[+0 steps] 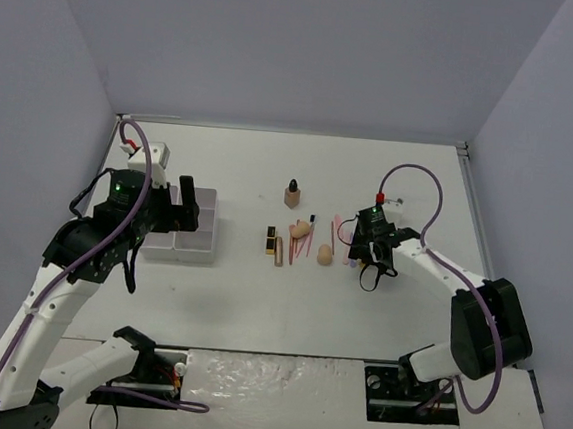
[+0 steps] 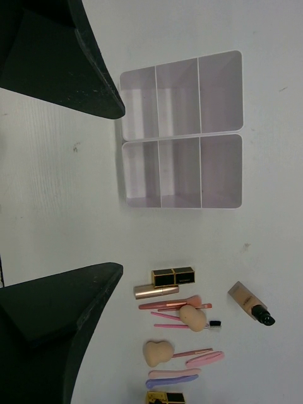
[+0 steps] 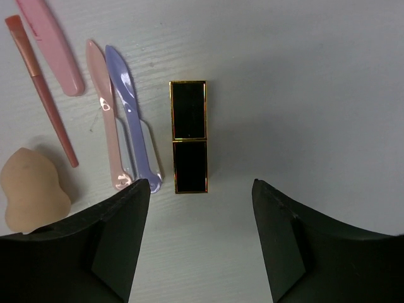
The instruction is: Organize the makeup
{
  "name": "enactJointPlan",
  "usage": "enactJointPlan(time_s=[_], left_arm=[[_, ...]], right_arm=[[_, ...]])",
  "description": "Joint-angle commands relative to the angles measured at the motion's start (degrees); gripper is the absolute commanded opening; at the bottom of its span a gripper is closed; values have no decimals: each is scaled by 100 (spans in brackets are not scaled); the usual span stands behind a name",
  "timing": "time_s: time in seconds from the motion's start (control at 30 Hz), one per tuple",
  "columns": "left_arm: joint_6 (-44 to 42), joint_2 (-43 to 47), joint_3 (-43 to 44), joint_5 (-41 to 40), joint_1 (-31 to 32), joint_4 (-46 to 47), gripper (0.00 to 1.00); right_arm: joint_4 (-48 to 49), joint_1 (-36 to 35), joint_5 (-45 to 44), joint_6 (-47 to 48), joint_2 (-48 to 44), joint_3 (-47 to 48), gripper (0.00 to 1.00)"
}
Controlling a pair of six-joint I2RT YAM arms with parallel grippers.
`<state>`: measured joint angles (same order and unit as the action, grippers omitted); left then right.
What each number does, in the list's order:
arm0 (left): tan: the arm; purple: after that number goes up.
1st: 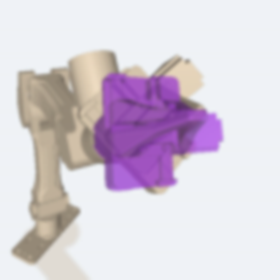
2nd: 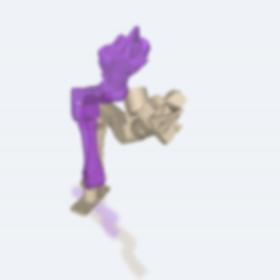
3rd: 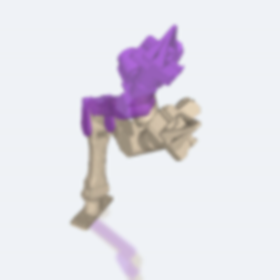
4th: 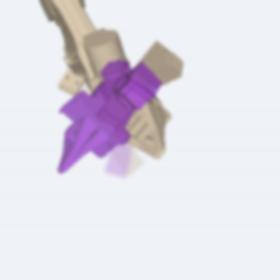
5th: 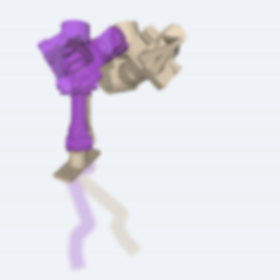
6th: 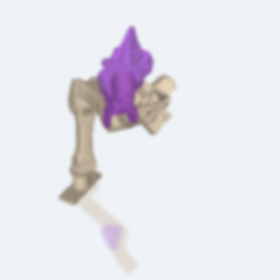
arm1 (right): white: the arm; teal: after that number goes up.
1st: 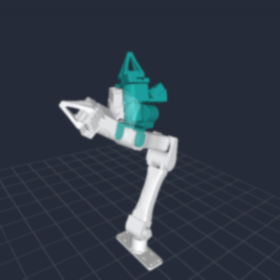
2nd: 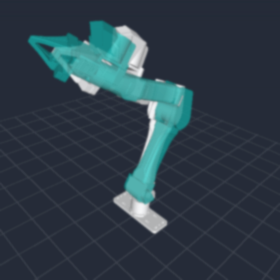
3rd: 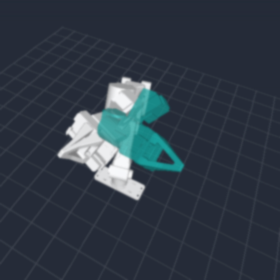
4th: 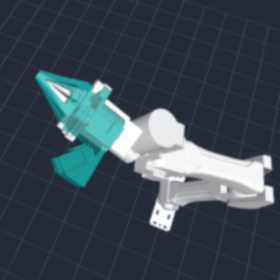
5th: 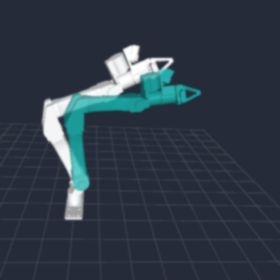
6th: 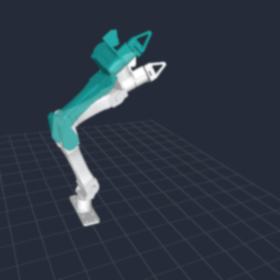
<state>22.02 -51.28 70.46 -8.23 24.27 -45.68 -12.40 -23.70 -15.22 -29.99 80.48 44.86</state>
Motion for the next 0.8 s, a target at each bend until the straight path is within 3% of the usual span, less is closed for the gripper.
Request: enactJointPlan(time_s=[0.0, 0.37, 0.53, 0.63, 0.77], left_arm=[[206, -67, 90, 235, 16, 474, 97], [314, -310, 168, 732, 16, 632, 97], [375, -340, 144, 823, 16, 696, 97], [450, -384, 188, 1048, 16, 715, 97], [663, -444, 334, 1356, 16, 772, 97]], right_arm=[[524, 25, -151, -208, 296, 3, 58], [1022, 131, -164, -163, 875, -111, 35], [1064, 155, -222, -47, 851, -175, 17], [1064, 132, -183, 110, 537, -194, 2], [1127, -99, 177, 665, -308, -108, 0]])
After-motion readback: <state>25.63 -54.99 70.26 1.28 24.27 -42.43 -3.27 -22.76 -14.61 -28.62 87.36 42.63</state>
